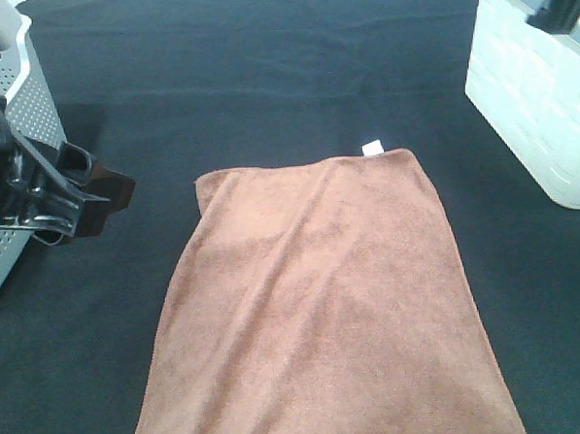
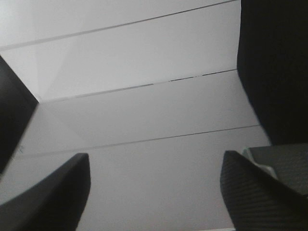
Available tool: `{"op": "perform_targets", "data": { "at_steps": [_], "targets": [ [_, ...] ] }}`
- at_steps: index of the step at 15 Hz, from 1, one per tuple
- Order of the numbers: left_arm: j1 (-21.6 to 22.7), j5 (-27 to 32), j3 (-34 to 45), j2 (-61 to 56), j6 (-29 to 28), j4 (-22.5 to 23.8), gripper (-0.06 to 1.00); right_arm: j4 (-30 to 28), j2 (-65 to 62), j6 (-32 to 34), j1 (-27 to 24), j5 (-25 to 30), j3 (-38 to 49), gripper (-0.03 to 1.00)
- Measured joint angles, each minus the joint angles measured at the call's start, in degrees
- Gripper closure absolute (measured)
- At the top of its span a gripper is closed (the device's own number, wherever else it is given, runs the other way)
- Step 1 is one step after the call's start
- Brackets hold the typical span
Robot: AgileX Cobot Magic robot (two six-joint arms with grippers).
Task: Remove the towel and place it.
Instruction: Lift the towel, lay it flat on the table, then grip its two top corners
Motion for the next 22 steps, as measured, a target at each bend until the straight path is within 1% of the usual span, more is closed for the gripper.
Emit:
{"op": "perform_targets", "data": {
  "at_steps": [2, 4, 5, 6, 8, 10, 12, 15, 18, 19, 20, 21, 22],
  "targets": [
    [0.0, 0.0, 0.0, 0.0, 0.0, 0.0, 0.27, -8.8, 0.0, -8.3, 0.0, -0.1, 0.0, 0.28],
    [0.0, 0.0, 0.0, 0.0, 0.0, 0.0, 0.27, -10.4, 0.0, -11.3, 0.0, -0.1, 0.0, 0.28],
    [0.0, 0.0, 0.0, 0.0, 0.0, 0.0, 0.27, -10.6, 0.0, -14.2, -0.1, 1.1, 0.0, 0.28],
    [0.0, 0.0, 0.0, 0.0, 0.0, 0.0, 0.27, -11.1, 0.5, -20.2, -0.5, 3.4, 0.0, 0.28],
    [0.0, 0.0, 0.0, 0.0, 0.0, 0.0, 0.27, -13.1, 1.4, -34.5, -0.6, 11.9, 0.0, 0.28],
    [0.0, 0.0, 0.0, 0.0, 0.0, 0.0, 0.27, -13.5, 1.7, -43.8, -0.6, 17.6, 0.0, 0.28],
    [0.0, -0.1, 0.0, 0.0, -0.3, 0.0, 0.27, -13.6, 1.7, -49.0, -0.6, 19.7, 0.0, 0.28],
    [0.0, -0.1, 0.0, 0.0, -3.6, 0.0, 0.27, -13.6, 1.8, -56.4, -0.6, 23.7, 0.0, 0.28],
    [0.0, 0.4, -1.0, 0.1, -4.7, 0.0, 0.27, -15.8, 2.0, -64.1, -0.6, 24.1, 0.0, 0.28],
    [1.0, 0.6, -3.4, 0.1, -4.7, -0.2, 0.27, -16.3, 2.0, -65.3, -0.6, 25.1, -0.2, 0.28],
    [3.3, 0.5, -5.0, 0.1, -4.5, -0.8, 0.27, -16.9, 2.1, -66.2, -0.6, 26.5, -0.9, 0.28],
    [6.9, 0.5, -6.1, 0.1, -3.2, -2.1, 0.27, -18.4, 2.3, -68.2, -0.6, 29.1, -2.0, 0.28],
    [10.9, 0.5, -6.9, 0.1, 0.4, -4.3, 0.27, -19.9, 2.5, -70.8, -0.6, 32.9, -3.6, 0.28]
  ]
}}
